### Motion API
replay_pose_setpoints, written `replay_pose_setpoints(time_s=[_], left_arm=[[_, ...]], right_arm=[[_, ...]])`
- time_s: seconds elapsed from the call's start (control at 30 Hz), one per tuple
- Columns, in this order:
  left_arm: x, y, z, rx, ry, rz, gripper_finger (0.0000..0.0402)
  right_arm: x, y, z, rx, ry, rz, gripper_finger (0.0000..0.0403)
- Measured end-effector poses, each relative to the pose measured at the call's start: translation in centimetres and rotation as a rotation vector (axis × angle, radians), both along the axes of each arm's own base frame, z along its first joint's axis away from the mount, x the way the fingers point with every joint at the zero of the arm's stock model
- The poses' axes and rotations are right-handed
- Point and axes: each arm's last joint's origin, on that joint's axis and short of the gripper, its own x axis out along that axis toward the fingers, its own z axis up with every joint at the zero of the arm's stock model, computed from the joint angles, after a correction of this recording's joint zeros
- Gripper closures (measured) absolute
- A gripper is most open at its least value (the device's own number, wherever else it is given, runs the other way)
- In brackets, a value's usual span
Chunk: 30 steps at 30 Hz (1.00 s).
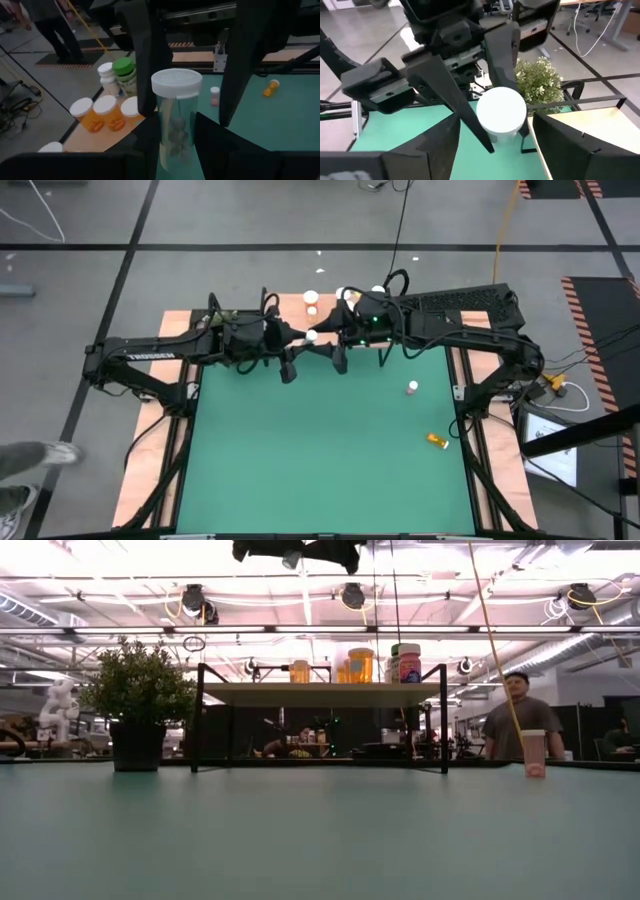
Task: Pick and place medicine bottles onto shelf by color
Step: Put the small blue medicine bottle on the shelf
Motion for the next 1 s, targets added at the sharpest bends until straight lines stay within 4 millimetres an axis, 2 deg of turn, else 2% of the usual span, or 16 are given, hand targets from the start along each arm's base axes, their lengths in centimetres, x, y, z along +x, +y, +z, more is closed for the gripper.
replay_pose_setpoints(time_s=[0.2, 0.37, 1.0], left_arm=[[0.0, -0.02, -0.02, 0.006, 0.005, -0.01, 0.0293], [0.0, -0.03, -0.01, 0.006, 0.005, -0.012, 0.0293], [0.05, -0.17, 0.0, -0.051, -0.012, -0.046, 0.0293]], right_arm=[[-0.15, -0.05, 0.18, 0.012, -0.008, 0.01, 0.021], [-0.19, -0.15, 0.3, 0.023, -0.019, 0.041, 0.0236], [-0.15, -0.44, 0.72, -0.065, -0.066, 0.08, 0.0254]])
